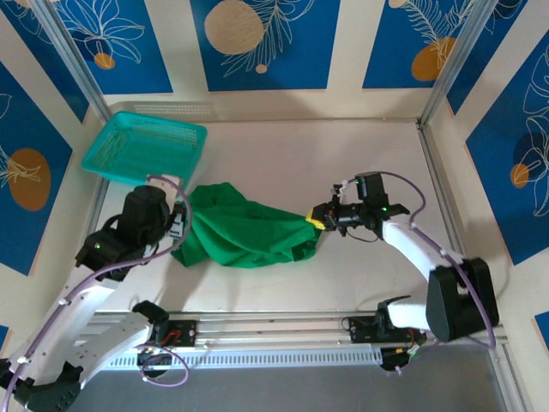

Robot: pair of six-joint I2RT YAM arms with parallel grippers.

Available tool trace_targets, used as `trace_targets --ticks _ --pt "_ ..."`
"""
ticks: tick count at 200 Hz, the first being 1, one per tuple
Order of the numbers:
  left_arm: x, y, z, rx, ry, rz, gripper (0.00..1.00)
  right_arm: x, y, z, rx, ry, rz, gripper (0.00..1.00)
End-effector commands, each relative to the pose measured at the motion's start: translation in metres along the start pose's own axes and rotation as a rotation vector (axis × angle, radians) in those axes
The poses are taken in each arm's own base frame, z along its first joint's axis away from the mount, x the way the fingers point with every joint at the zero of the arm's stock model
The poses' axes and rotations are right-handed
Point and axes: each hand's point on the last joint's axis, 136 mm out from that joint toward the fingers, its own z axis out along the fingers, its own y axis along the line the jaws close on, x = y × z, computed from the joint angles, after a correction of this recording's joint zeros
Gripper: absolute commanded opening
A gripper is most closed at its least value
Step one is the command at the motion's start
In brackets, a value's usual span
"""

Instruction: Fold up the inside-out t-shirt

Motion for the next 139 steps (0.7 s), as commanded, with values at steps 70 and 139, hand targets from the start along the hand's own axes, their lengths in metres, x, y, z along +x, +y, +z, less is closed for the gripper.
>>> trace_targets --ticks 70,139 --pt "0.056 0.07 0.03 -0.381 0.15 -0.118 0.0 -0.081 0.011 0.109 0.006 0.158 -0.019 0.1" --pt "0.079 0.059 0.05 -0.263 0.202 -0.25 0.0 -0.078 0.001 0.095 0.055 0.173 -0.209 0.39"
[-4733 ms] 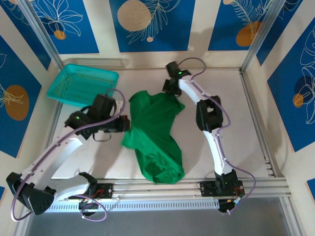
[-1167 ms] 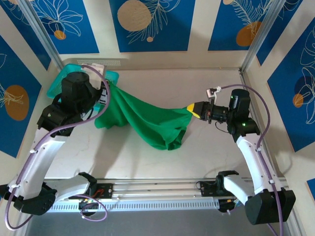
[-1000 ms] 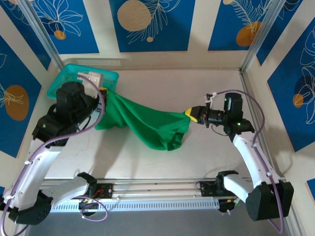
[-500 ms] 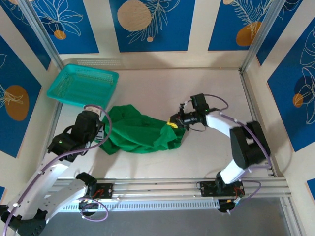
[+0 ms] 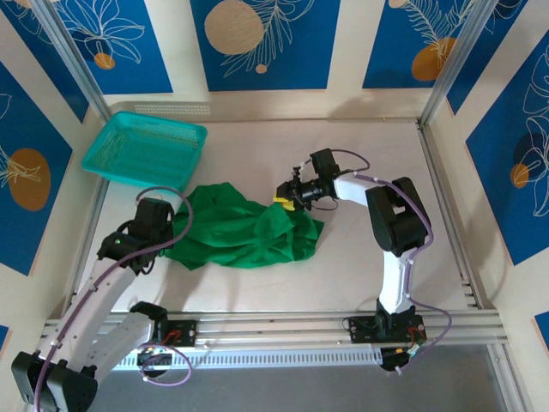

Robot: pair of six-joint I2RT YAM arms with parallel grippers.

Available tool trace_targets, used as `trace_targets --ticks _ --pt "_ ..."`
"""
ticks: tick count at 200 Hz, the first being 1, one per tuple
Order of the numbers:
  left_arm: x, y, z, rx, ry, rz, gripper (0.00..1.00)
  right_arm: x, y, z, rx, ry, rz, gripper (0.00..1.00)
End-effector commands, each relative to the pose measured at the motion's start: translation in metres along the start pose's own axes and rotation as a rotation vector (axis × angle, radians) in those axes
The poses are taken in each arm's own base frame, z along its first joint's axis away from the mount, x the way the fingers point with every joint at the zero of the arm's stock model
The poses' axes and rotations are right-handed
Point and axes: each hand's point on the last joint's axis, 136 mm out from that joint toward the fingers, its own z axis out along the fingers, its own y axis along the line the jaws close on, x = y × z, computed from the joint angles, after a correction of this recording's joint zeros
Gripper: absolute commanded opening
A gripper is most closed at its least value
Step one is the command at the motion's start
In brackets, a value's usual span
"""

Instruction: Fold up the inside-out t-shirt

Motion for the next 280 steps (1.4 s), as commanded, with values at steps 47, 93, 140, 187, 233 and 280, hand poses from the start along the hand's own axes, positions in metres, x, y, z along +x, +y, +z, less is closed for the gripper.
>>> trace_targets --ticks 47,93,140,187,233,280 --pt "0.0 -0.012 -0.005 0.107 -0.008 -0.083 0.0 0.032 -0.015 -0.023 0.078 0.081 -0.158 0.44" --pt "-0.002 -0.015 -0.011 0.141 -0.023 -0.108 0.0 0.046 -0.028 -0.011 0.124 0.143 -0.164 0.44" --pt "0.002 -0.018 -0.015 0.172 -0.017 -0.128 0.0 0.057 -0.016 -0.008 0.109 0.172 -0.202 0.35" --pt "-0.004 -0.014 -0.025 0.176 -0.043 -0.136 0.0 0.058 -0.006 -0.009 0.108 0.16 -0.279 0.1" --pt "-0.015 -0.005 -0.04 0.169 -0.105 -0.133 0.0 0.058 0.002 -0.009 0.1 0.134 -0.348 0.01" --pt "-0.052 -0.002 -0.077 0.193 -0.244 0.078 0.0 0.063 0.051 -0.056 0.086 -0.099 -0.488 0.0"
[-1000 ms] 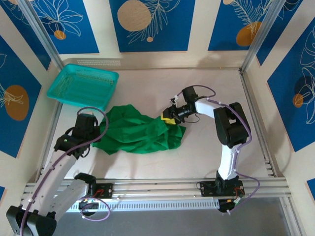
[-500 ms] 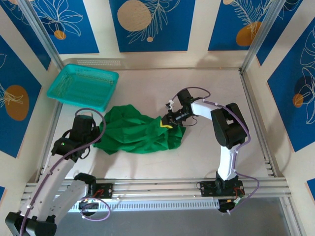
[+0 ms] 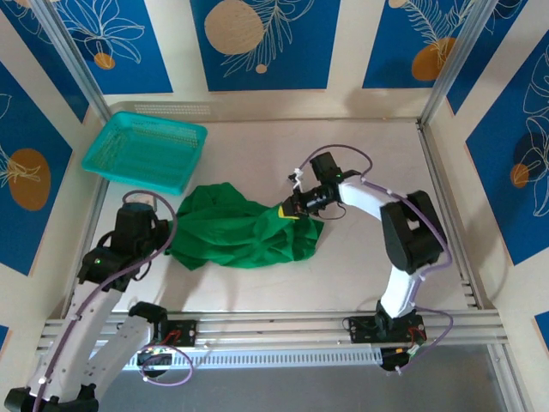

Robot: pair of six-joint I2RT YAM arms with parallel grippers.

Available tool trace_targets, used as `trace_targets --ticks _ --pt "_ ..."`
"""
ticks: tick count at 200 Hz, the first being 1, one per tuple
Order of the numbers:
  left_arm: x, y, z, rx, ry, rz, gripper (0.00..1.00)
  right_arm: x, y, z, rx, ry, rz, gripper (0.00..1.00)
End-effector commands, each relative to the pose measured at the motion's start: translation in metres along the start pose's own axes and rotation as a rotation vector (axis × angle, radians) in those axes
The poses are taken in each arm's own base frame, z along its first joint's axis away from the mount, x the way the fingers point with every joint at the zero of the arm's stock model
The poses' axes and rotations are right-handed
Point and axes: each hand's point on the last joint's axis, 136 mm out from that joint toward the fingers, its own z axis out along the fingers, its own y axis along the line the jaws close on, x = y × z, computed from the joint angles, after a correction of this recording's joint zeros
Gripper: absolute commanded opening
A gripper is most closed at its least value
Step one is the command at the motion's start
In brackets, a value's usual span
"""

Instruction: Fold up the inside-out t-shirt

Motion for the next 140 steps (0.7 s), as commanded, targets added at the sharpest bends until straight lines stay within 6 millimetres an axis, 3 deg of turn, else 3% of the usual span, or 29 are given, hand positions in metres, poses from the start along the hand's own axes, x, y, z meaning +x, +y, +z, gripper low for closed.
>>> trace_targets --ticks 1,21,41,68,90,113,140 --pt "-0.034 0.0 -0.025 0.007 -0.085 0.154 0.0 -0.011 0.032 -0.034 0.011 -0.166 -0.104 0.0" --pt "-0.059 -0.001 -0.043 0.001 -0.1 0.23 0.0 -0.007 0.05 -0.075 0.07 -0.306 -0.121 0.0" --pt "-0.083 -0.02 -0.068 0.107 -0.142 0.31 0.0 0.004 0.077 -0.128 0.103 -0.444 -0.126 0.0" --pt "-0.119 -0.045 -0.118 0.254 -0.229 0.464 0.0 0.035 0.127 -0.21 0.119 -0.655 -0.162 0.0" --pt "-0.143 -0.042 -0.161 0.256 -0.369 0.499 0.0 0.067 0.162 -0.268 0.13 -0.827 -0.232 0.0" --pt "-0.166 -0.04 -0.208 0.265 -0.516 0.512 0.0 0.096 0.194 -0.31 0.112 -0.92 -0.263 0.0" --pt "-0.189 -0.033 -0.224 0.193 -0.622 0.54 0.0 0.113 0.224 -0.335 0.09 -0.952 -0.347 0.0"
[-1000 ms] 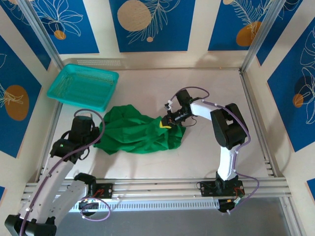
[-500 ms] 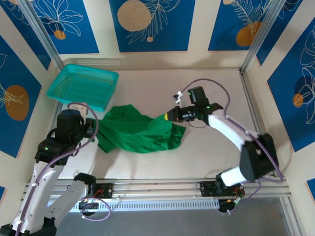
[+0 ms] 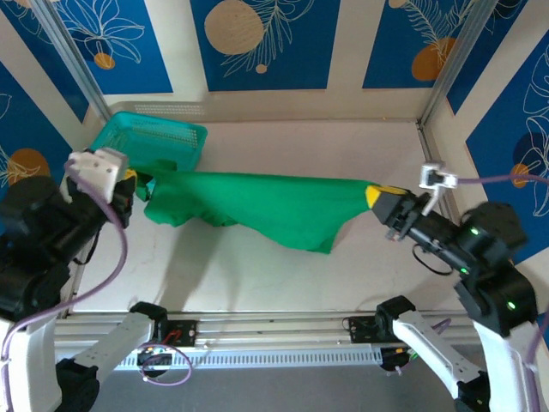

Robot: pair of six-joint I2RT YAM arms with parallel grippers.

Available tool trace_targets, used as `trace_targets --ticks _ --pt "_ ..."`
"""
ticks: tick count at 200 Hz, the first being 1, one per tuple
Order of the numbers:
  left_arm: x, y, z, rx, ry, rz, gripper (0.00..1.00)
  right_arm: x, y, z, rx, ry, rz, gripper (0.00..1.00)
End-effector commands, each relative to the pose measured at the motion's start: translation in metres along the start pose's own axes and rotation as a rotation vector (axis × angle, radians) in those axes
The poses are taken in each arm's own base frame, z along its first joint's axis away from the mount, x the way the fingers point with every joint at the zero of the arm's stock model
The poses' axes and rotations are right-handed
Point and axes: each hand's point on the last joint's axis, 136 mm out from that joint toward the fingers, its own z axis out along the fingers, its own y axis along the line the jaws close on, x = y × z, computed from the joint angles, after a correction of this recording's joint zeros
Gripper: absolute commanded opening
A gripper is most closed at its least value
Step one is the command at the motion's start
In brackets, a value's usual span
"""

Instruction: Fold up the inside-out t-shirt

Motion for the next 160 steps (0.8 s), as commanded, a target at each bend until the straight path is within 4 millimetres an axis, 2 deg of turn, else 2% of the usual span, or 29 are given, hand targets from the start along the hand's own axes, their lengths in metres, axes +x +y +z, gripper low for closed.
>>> trace_targets --ticks 1,15,27,52,64,78,90,107,120,136,150,160 --pt "-0.019 0.012 -0.008 -0.063 -0.07 0.091 0.0 0.006 -0.008 -0.007 0.072 0.043 0.012 0.0" --pt "-0.03 0.024 -0.005 -0.122 -0.107 0.096 0.0 -0.006 -0.006 -0.005 0.067 -0.001 -0.024 0.0" --pt "-0.041 0.027 0.004 -0.137 -0.142 0.086 0.0 -0.016 -0.013 0.004 0.097 -0.036 -0.054 0.0" --pt "-0.054 0.036 0.042 -0.154 -0.134 0.065 0.0 -0.037 -0.033 0.044 0.158 -0.049 -0.149 0.0" --pt "-0.053 0.044 0.065 -0.194 -0.107 0.065 0.0 -0.047 -0.052 0.068 0.202 -0.043 -0.165 0.0" --pt "-0.048 0.057 0.089 -0.27 -0.079 0.084 0.0 -0.058 -0.085 0.094 0.27 -0.042 -0.104 0.0" --pt "-0.044 0.067 0.104 -0.334 -0.067 0.113 0.0 -0.067 -0.114 0.108 0.305 -0.037 -0.026 0.0" --pt "-0.046 0.073 0.117 -0.369 -0.059 0.141 0.0 -0.078 -0.134 0.122 0.271 -0.034 0.041 0.0" --pt "-0.049 0.069 0.122 -0.34 -0.064 0.113 0.0 -0.085 -0.134 0.126 0.233 -0.041 0.033 0.0" --pt "-0.05 0.061 0.122 -0.289 -0.085 0.076 0.0 -0.09 -0.128 0.121 0.227 -0.044 0.009 0.0" --pt "-0.05 0.059 0.113 -0.288 -0.109 0.069 0.0 -0.09 -0.121 0.108 0.251 -0.052 -0.008 0.0" --pt "-0.053 0.062 0.1 -0.309 -0.141 0.065 0.0 -0.087 -0.113 0.097 0.258 -0.055 -0.016 0.0"
